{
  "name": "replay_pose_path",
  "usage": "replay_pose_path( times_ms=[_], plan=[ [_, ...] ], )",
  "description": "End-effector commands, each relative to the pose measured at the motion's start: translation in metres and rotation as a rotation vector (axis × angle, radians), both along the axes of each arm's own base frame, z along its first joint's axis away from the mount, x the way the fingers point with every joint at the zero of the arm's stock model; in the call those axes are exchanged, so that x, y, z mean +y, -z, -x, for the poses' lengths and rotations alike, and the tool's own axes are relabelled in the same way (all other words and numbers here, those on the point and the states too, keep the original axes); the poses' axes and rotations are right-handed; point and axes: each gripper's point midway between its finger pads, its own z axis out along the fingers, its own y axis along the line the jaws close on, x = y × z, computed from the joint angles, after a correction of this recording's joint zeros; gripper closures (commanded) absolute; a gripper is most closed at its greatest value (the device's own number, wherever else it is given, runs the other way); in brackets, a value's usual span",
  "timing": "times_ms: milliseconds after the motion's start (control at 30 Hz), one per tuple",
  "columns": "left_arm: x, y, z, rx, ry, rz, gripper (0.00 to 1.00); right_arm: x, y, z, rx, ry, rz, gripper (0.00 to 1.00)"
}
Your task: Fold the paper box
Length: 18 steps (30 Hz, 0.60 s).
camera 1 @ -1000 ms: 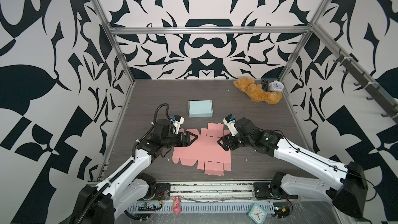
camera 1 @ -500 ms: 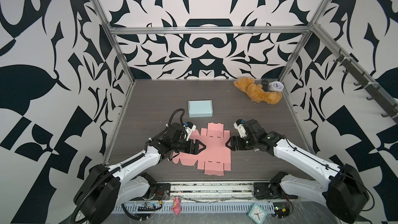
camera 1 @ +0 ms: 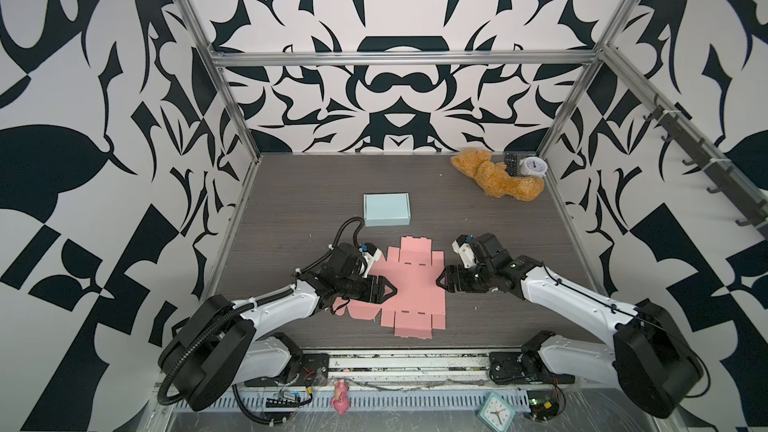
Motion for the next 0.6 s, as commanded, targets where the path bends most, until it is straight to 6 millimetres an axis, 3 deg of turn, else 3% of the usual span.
replay_pose_path(
  times_ms=[0, 300, 567],
  plan=[
    [-0.001, 0.011, 0.001, 0.017, -0.004, -0.006, 0.34, 0.005, 0.004, -0.003, 0.009, 0.014, -0.040, 0.18],
    [0.000, 0.029, 0.003, 0.053, -0.020, -0.023, 0.39, 0.011, 0.013, -0.003, 0.033, 0.006, -0.075, 0.28],
    [0.001, 0.034, 0.004, 0.063, -0.029, -0.028, 0.40, 0.017, 0.016, -0.001, 0.053, 0.005, -0.115, 0.36]
  ],
)
